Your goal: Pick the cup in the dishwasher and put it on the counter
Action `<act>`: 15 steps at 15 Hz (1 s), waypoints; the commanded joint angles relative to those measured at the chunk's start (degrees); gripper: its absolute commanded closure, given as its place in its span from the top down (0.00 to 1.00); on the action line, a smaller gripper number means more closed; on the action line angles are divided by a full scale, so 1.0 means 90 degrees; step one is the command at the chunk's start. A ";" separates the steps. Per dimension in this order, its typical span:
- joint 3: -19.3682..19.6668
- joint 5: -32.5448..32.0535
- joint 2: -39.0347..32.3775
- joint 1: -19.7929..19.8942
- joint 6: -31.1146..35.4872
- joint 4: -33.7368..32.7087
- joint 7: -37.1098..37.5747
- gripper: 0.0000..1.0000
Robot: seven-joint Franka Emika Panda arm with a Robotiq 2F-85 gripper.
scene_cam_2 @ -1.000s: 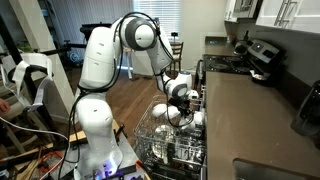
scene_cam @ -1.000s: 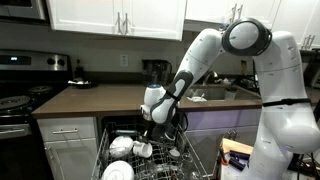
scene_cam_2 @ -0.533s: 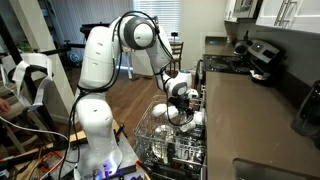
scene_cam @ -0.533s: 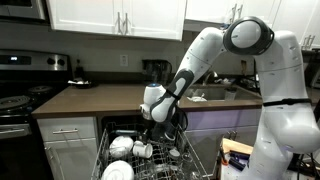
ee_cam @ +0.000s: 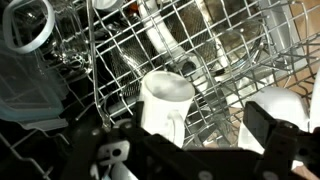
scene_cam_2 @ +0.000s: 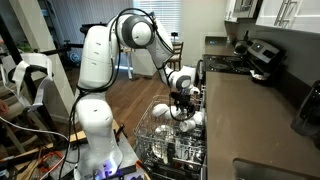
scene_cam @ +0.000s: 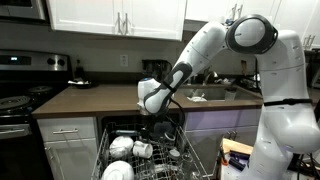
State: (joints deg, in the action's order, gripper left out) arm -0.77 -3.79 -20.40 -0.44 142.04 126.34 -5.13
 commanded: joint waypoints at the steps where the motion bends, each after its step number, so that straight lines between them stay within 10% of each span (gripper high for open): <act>1: -0.0046 -0.0061 -0.0250 -0.0040 -0.0664 -0.0526 -0.0114 1.00; 15: 0.0122 -0.0774 -0.1646 -0.0577 -0.1757 -0.2230 0.0278 1.00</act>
State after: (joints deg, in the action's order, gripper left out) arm -0.68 -8.41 -32.05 -4.21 130.60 111.33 -4.84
